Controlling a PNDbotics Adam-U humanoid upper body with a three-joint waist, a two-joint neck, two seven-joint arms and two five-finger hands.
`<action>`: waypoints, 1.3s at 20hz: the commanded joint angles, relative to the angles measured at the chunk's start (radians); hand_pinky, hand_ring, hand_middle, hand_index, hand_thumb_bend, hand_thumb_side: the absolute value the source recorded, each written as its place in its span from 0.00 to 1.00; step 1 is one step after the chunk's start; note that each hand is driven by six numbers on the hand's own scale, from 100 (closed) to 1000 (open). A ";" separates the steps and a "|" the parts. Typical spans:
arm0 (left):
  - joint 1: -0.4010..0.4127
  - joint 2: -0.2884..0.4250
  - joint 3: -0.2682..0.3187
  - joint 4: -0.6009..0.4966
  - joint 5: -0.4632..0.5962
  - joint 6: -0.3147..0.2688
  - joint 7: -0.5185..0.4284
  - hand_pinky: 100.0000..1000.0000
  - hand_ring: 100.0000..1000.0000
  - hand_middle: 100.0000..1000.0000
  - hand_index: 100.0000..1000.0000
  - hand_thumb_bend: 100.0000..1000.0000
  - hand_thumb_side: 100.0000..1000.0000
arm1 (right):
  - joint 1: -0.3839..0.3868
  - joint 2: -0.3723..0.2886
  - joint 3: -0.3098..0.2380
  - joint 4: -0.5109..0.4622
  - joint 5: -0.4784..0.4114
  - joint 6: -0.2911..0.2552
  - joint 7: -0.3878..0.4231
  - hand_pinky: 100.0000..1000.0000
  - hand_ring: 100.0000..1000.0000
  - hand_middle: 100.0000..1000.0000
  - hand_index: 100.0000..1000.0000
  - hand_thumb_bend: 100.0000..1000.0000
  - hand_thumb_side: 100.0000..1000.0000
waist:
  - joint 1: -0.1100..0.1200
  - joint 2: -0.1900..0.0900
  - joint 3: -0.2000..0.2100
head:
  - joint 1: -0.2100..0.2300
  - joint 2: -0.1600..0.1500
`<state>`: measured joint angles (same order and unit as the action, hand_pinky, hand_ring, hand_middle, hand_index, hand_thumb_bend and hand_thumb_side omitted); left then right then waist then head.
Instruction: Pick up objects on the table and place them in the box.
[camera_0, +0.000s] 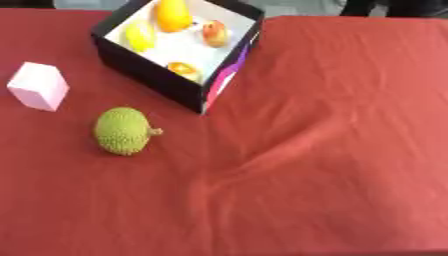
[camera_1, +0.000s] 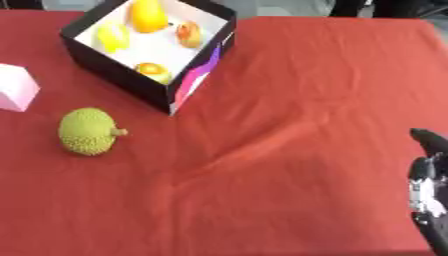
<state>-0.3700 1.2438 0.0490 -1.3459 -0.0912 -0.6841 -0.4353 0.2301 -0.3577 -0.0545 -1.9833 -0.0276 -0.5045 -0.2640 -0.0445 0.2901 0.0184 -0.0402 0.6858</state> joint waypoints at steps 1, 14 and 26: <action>-0.014 0.068 -0.010 -0.028 -0.100 -0.223 -0.170 0.95 0.96 0.81 0.87 0.41 0.45 | 0.000 -0.031 0.000 -0.017 -0.009 0.005 0.005 1.00 0.87 0.74 0.80 0.00 0.46 | 0.009 -0.017 -0.003 | 0.009 0.008; -0.025 0.055 -0.095 0.009 -0.411 -0.223 0.117 0.90 0.90 0.77 0.85 0.46 0.50 | -0.008 -0.033 0.010 -0.017 -0.015 0.033 0.017 1.00 0.86 0.74 0.79 0.00 0.46 | 0.019 -0.011 -0.028 | 0.053 0.013; -0.091 0.016 -0.161 0.043 -0.390 -0.223 0.016 0.91 0.91 0.78 0.86 0.43 0.42 | -0.024 -0.034 0.020 -0.017 -0.018 0.060 0.021 1.00 0.86 0.73 0.79 0.00 0.47 | 0.029 0.002 -0.058 | 0.091 -0.004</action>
<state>-0.4483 1.2332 -0.1146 -1.3043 -0.4819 -0.8142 -0.3052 0.2097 -0.3658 -0.0337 -1.9833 -0.0407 -0.4474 -0.2428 -0.0190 0.3037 -0.0415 0.0440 0.6920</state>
